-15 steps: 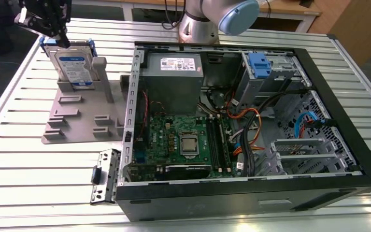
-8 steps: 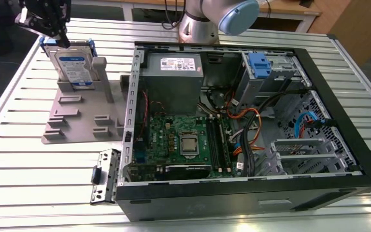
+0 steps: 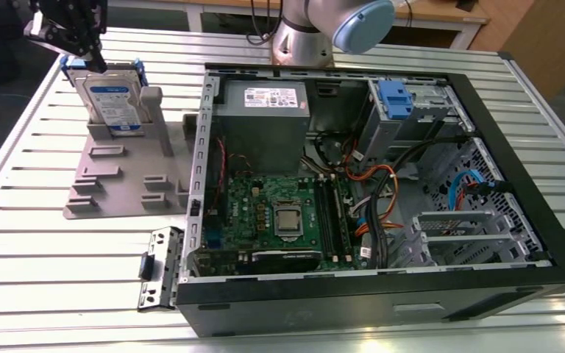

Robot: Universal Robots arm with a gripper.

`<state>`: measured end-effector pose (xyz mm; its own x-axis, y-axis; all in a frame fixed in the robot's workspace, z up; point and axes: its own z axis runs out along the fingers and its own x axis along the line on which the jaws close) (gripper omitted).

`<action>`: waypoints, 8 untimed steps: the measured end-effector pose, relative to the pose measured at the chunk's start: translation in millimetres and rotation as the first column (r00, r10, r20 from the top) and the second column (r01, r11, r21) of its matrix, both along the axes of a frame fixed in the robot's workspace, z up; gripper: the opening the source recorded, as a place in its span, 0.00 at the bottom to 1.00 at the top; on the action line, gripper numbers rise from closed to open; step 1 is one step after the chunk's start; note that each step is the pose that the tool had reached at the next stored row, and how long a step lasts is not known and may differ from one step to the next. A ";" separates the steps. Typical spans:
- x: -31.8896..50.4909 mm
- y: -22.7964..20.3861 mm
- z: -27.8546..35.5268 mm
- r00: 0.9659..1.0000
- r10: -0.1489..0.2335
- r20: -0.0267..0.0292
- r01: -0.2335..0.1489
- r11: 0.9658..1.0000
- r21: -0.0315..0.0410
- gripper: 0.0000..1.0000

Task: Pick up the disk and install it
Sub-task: 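Pick up the disk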

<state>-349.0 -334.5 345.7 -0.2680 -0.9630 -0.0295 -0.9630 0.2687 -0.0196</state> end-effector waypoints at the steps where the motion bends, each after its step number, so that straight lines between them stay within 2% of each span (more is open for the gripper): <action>1: 0.0 0.0 0.0 1.000 0.003 0.000 -0.003 1.000 0.000 0.10; 8: 0.0 0.0 0.0 1.000 0.025 0.000 -0.025 1.000 0.000 0.10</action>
